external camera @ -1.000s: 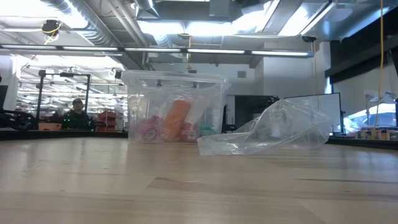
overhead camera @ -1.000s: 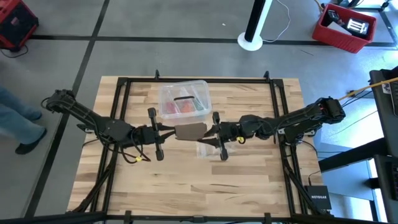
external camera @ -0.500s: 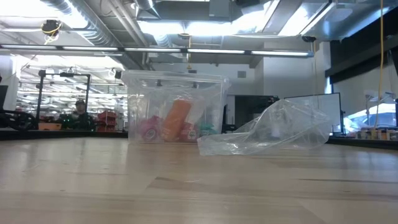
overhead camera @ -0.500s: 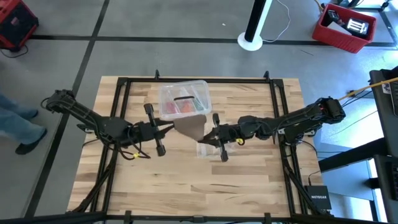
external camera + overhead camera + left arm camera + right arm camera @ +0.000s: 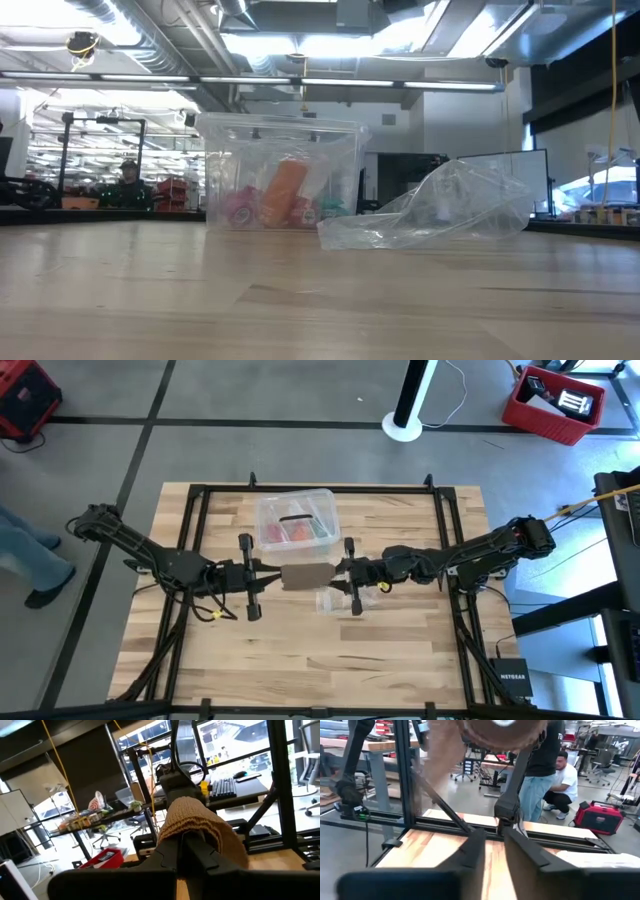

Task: Roll bandage
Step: Roll the brown bandage

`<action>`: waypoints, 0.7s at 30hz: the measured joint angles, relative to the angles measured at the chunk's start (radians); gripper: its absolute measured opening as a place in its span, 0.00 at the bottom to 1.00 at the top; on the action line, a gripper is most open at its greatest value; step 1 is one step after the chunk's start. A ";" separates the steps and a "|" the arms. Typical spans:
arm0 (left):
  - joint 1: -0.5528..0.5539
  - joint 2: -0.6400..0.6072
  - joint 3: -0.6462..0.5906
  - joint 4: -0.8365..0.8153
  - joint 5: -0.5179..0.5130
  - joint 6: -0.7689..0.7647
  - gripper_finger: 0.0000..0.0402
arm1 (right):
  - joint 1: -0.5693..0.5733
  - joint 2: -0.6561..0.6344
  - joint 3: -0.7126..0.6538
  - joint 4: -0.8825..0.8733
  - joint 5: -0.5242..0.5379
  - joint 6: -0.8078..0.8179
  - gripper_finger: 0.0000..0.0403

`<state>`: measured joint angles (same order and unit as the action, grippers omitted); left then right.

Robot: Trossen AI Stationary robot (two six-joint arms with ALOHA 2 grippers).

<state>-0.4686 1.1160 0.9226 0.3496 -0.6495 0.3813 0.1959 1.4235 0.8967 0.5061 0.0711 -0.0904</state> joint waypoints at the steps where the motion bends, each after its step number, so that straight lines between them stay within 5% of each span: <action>1: 0.000 0.000 0.000 0.000 0.000 -0.001 0.00 | 0.000 0.000 0.000 0.001 0.000 -0.005 0.22; 11: 0.000 0.000 0.000 -0.002 0.000 0.013 0.00 | 0.000 -0.042 0.000 -0.055 0.000 -0.049 0.51; 21: 0.000 -0.001 0.000 -0.018 -0.001 0.020 0.00 | 0.000 -0.055 0.000 -0.072 0.000 -0.049 0.56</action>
<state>-0.4687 1.1152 0.9230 0.3317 -0.6502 0.4016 0.1959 1.3682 0.8965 0.4343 0.0715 -0.1396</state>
